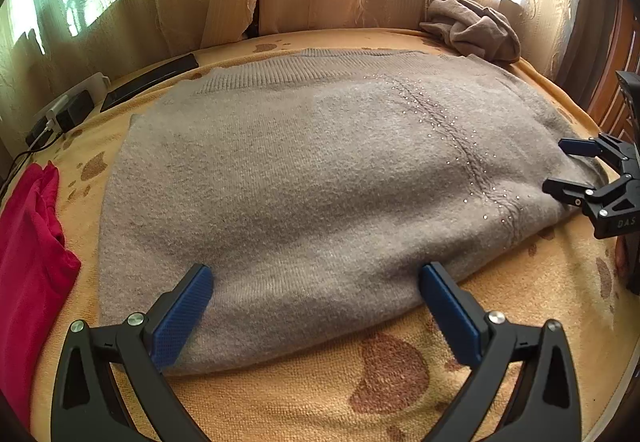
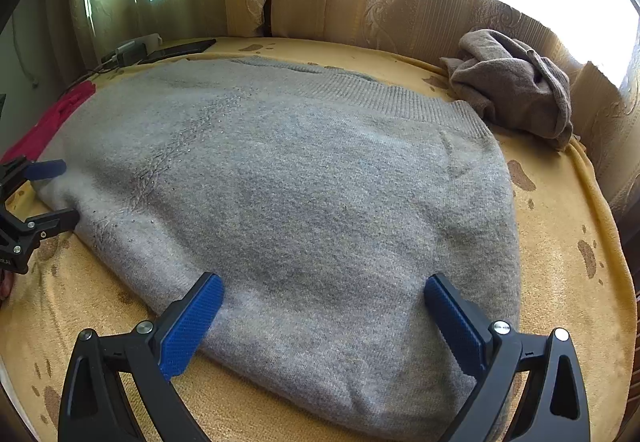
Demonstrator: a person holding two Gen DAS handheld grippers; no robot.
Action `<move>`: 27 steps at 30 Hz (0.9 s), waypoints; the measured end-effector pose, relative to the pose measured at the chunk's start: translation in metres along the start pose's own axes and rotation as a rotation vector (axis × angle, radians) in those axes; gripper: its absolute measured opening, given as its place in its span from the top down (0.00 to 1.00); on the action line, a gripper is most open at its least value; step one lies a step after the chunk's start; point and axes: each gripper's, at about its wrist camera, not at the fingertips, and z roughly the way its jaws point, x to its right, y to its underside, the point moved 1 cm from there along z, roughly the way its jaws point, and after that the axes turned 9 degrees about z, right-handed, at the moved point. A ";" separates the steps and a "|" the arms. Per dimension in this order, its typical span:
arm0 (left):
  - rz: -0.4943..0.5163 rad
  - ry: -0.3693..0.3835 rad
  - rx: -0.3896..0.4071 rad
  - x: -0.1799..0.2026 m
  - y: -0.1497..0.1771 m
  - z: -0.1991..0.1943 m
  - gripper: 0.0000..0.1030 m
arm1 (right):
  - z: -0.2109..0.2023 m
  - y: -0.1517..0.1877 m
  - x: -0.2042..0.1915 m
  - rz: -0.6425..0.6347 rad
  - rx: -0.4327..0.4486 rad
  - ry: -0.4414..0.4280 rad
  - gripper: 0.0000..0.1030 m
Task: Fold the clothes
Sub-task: 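Smooth the folded sweater flat with both open grippers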
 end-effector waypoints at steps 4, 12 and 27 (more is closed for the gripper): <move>-0.002 0.002 0.000 0.000 0.000 0.000 0.00 | -0.001 0.000 -0.003 -0.003 0.000 0.010 0.01; -0.001 0.001 0.000 0.001 0.001 -0.001 0.00 | 0.000 0.001 -0.006 -0.001 0.000 0.019 0.01; 0.004 0.001 0.000 0.002 0.003 -0.002 0.00 | 0.001 0.000 -0.005 0.002 -0.001 0.019 0.01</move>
